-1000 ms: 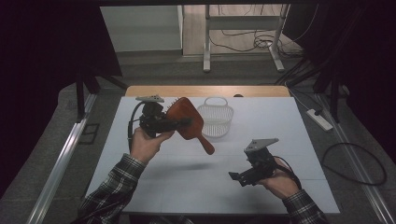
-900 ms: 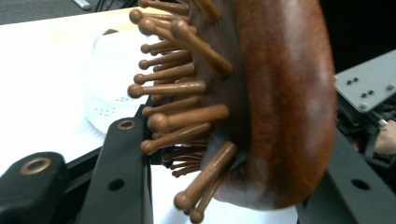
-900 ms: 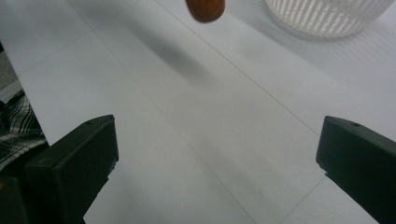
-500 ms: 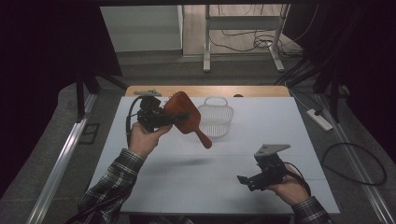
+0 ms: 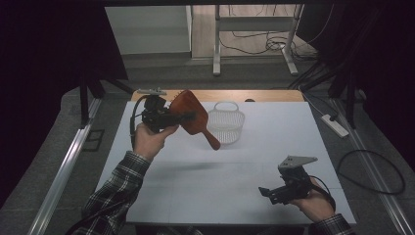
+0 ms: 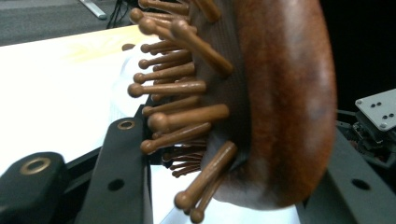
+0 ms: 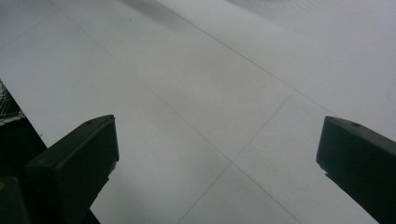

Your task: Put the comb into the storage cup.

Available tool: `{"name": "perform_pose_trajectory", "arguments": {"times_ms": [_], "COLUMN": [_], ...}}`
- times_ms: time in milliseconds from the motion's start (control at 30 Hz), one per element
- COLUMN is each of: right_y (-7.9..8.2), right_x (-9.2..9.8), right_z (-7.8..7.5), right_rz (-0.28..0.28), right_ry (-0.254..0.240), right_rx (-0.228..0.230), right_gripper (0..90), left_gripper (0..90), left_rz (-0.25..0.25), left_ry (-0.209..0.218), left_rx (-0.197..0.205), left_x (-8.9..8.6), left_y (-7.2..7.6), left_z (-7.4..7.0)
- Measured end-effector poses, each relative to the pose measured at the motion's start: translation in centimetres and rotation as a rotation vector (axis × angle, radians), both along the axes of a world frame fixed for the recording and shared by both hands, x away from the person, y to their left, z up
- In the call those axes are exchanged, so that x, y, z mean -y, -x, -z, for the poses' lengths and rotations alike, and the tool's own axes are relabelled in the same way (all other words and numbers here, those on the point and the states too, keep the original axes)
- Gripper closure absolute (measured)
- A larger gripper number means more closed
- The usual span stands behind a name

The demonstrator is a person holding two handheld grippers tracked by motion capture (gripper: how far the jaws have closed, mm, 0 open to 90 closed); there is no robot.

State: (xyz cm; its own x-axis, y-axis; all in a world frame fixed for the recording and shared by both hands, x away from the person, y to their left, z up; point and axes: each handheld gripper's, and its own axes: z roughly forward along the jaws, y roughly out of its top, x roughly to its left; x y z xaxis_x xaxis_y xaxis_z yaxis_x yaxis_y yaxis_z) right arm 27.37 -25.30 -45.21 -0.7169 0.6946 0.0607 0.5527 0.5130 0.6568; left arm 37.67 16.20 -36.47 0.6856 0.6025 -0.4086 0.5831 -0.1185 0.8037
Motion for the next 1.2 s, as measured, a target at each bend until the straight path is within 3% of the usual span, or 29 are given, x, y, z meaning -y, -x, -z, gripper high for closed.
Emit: {"name": "perform_pose_trajectory", "arguments": {"times_ms": [767,1200], "right_y": [1.9,2.7], "right_x": [2.8,3.7], "right_z": [-0.2,-0.5], "right_rz": [0.116,0.151], "right_ry": [0.032,0.034], "right_rx": [-0.016,-0.004], "right_gripper": [0.0,0.0], "left_gripper": [55.5,55.4], "left_rz": [-0.029,-0.060], "left_ry": [-0.010,-0.029], "left_rx": [0.006,0.008], "left_x": [0.2,1.0], "left_y": [-2.0,-3.6], "left_z": [-1.5,-2.0]}}
